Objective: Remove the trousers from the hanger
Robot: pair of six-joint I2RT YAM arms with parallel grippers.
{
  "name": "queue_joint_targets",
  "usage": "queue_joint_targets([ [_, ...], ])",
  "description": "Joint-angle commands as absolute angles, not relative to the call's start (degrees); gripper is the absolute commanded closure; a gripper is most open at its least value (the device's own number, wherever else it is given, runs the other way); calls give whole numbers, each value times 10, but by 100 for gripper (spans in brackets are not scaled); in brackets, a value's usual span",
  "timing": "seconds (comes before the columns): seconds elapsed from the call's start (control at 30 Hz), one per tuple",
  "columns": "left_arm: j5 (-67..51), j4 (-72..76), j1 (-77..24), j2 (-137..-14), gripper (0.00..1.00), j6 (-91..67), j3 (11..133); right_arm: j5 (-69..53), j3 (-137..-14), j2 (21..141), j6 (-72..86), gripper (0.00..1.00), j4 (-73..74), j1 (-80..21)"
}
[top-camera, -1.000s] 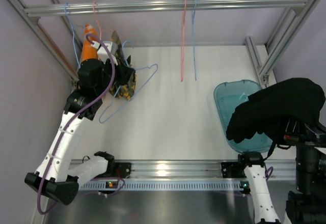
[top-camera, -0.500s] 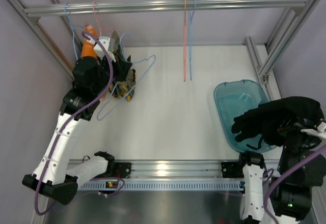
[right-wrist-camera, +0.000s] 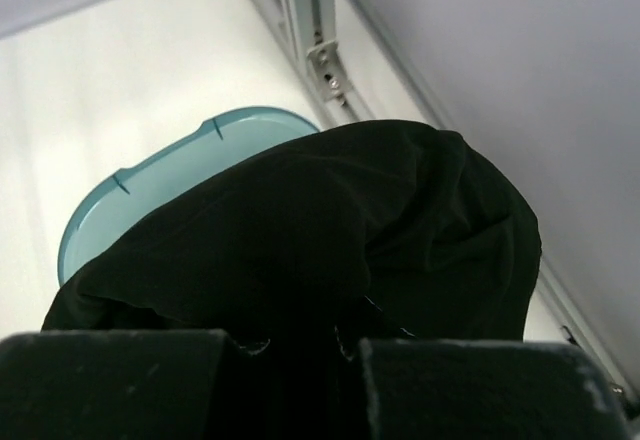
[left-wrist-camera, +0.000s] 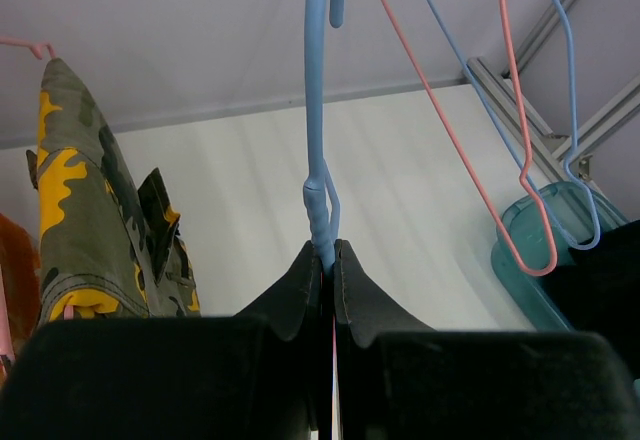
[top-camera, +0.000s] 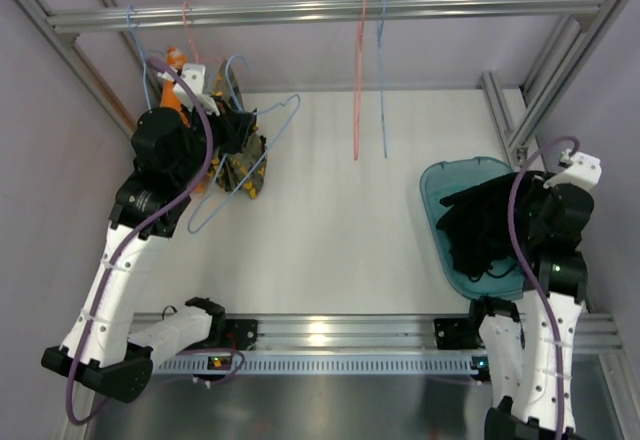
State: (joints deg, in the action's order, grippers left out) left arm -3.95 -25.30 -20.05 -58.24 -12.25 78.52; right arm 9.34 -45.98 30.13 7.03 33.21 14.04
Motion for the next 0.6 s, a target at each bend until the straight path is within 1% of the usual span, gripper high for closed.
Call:
queue_joint_targets([
  [0.0, -32, -236, -204, -574, 100, -116, 807, 41, -453, 386, 77, 100, 186, 145],
  [0.1, -27, -241, -204, -577, 100, -113, 808, 21, -448, 463, 101, 100, 158, 139],
  [0.3, -23, -245, -209, -588, 100, -91, 816, 5, -430, 544, 126, 100, 111, 77],
  [0.33, -19, -246, -214, -591, 100, -85, 818, 8, -429, 563, 124, 98, 103, 59],
  [0.4, -13, -246, -220, -603, 100, -81, 829, 11, -423, 580, 128, 90, 90, 45],
  [0.43, -6, -245, -228, -614, 100, -75, 834, 4, -424, 597, 129, 84, 82, 41],
  [0.47, 13, -246, -232, -621, 100, -73, 845, 4, -426, 608, 130, 85, 81, 41],
  [0.53, 33, -245, -244, -639, 100, -69, 859, -30, -432, 632, 133, 81, 76, 41],
  [0.57, 43, -245, -248, -655, 100, -69, 867, -40, -444, 638, 135, 72, 84, 40],
])
